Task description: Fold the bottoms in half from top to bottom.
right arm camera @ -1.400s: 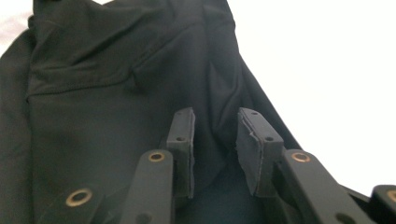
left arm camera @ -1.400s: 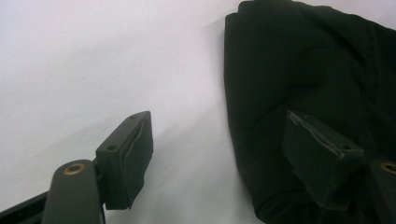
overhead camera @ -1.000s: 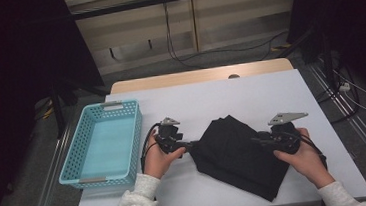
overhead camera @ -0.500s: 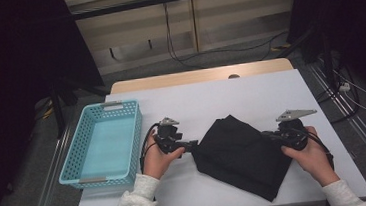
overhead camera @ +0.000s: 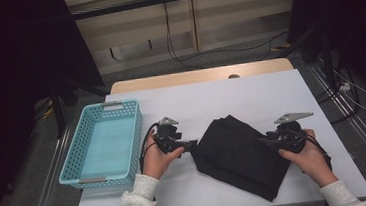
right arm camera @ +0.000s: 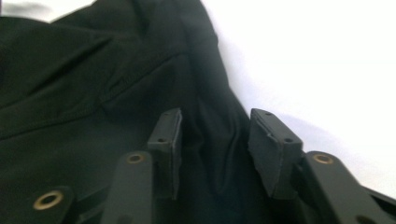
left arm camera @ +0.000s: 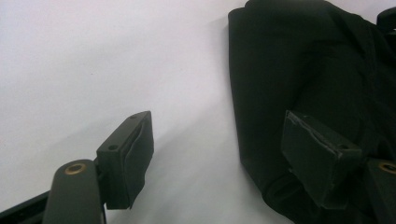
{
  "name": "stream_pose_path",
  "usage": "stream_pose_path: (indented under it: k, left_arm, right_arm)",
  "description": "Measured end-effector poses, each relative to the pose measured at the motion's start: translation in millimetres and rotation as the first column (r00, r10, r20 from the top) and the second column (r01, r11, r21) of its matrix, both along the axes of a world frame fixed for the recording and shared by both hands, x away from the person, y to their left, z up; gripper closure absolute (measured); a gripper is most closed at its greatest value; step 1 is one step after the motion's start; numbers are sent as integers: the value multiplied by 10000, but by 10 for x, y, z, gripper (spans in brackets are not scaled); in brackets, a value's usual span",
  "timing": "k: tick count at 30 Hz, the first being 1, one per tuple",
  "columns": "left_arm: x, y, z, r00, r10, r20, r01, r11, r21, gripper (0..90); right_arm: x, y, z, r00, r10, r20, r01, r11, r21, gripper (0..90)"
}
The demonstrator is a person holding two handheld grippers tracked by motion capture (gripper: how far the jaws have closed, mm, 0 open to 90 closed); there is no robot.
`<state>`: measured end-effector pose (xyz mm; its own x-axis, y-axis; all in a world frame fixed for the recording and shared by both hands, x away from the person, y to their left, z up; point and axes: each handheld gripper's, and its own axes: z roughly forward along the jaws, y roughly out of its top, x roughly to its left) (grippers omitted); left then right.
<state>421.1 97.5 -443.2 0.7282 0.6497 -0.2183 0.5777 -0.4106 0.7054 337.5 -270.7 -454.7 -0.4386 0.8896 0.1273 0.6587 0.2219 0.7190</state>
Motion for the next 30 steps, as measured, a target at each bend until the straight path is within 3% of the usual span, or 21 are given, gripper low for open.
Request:
stream_pose_path:
  k: [6,8,13,15,17,24,30]
  left_arm:
    - [-6,2,-8,9999,92,89,-92,9999,-53,296]
    - [-17,3,-5,9999,-130,84,131,9998,-118,368]
    - [-86,-47,13,9988,-487,100,491,9982,-348,419]
    - [-132,-91,-14,9966,-821,-110,816,9958,-408,514]
    - [-178,-134,-49,9927,-1151,-352,1137,9927,-398,544]
    - [-326,-195,-42,9881,-1321,-789,1312,9912,-170,764]
    - [-388,-111,28,9899,-1190,-768,1166,9926,-345,789]
  right_arm:
    - [-6,27,-28,9997,228,-95,-229,9997,-79,805]
    - [-10,22,-31,9998,183,-112,-184,9998,-28,808]
    - [-17,23,-29,9998,199,-76,-199,9998,-97,831]
    - [-20,34,-29,9998,180,-70,-181,9998,-121,832]
    - [-20,35,-32,9998,175,-56,-175,9998,-135,832]
    - [-26,37,-32,9999,111,-37,-112,9999,-99,838]
    - [-52,17,33,9998,158,85,-158,9999,-35,873]
